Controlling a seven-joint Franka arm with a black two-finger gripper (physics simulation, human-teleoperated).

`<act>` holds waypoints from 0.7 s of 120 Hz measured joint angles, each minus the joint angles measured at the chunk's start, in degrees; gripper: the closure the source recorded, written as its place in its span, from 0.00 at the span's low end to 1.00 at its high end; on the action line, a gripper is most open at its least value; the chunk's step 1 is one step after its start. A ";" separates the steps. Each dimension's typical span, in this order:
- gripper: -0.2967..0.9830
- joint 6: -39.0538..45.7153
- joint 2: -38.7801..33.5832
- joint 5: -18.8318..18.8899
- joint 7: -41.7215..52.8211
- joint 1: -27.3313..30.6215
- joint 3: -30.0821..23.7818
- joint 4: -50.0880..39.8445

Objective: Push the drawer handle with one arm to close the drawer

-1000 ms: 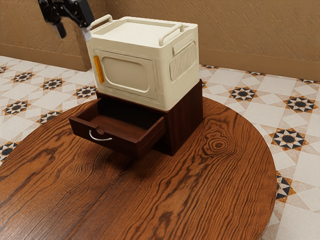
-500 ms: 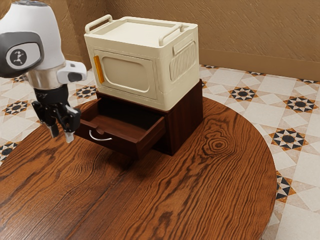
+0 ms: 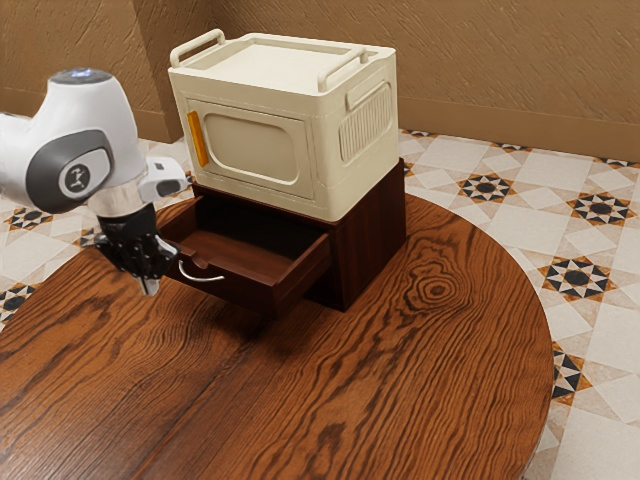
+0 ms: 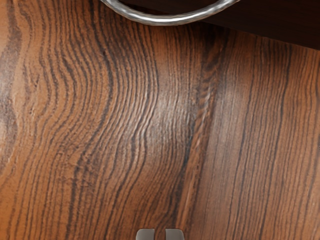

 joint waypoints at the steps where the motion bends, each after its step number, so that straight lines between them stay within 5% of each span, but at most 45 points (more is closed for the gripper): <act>1: 0.83 0.17 0.03 0.03 -0.10 0.09 -0.16 -0.02; 52: 0.84 7.09 -1.87 0.24 -2.42 4.97 -4.15 -6.15; 84: 0.85 8.56 9.41 1.39 -2.16 6.95 -4.03 -0.79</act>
